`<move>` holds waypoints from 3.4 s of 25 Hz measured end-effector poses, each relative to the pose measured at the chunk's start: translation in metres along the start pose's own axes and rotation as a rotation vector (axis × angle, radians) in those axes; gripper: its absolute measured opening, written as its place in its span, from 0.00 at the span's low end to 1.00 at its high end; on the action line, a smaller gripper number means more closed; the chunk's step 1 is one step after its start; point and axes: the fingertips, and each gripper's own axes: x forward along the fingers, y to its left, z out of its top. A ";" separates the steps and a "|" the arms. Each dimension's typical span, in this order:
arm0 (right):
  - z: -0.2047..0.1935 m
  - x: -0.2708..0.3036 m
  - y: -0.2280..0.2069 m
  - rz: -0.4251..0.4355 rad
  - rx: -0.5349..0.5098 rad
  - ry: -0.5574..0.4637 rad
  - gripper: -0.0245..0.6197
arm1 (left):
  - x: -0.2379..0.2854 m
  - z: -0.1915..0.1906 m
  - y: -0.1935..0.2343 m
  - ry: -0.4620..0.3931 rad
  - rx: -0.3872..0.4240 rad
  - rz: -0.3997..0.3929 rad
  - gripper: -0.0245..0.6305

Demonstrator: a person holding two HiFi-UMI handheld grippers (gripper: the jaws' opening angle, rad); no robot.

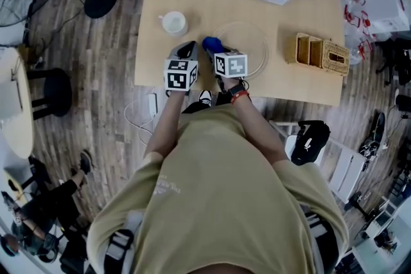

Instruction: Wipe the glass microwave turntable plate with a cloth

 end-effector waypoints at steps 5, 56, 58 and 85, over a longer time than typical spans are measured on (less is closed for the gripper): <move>0.001 0.001 0.001 -0.002 -0.008 0.023 0.27 | 0.001 -0.001 -0.002 0.008 0.008 -0.006 0.07; -0.020 -0.070 -0.099 -0.170 0.130 -0.058 0.27 | 0.047 0.000 -0.099 0.056 0.118 -0.192 0.07; -0.021 -0.074 -0.104 -0.180 0.140 -0.061 0.27 | 0.050 0.001 -0.105 0.056 0.127 -0.204 0.07; -0.045 -0.136 -0.172 -0.313 0.259 -0.120 0.27 | 0.067 -0.005 -0.160 0.090 0.195 -0.301 0.07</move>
